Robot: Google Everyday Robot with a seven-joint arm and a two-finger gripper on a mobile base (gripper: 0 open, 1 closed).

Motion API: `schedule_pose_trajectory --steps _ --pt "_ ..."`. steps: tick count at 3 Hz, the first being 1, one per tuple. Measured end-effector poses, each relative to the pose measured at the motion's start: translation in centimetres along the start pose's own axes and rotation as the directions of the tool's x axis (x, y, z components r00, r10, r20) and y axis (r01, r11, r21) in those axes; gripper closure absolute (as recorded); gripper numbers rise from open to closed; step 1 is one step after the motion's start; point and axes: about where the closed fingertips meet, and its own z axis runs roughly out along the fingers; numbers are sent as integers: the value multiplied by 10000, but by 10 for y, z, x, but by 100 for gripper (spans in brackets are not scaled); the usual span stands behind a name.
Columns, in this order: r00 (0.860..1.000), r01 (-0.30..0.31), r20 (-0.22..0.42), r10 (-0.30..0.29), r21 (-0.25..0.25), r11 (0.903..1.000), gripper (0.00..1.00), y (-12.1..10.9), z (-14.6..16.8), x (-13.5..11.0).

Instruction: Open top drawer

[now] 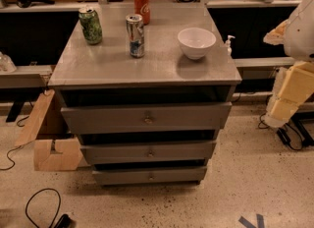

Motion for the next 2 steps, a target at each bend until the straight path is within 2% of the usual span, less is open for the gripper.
schedule_pose_trajectory --steps 1,2 --pt "10000 0 0 0 1 10000 0 0 0 0" --pt "9997 244 -65 -243 157 9996 0 -1 16 -4"
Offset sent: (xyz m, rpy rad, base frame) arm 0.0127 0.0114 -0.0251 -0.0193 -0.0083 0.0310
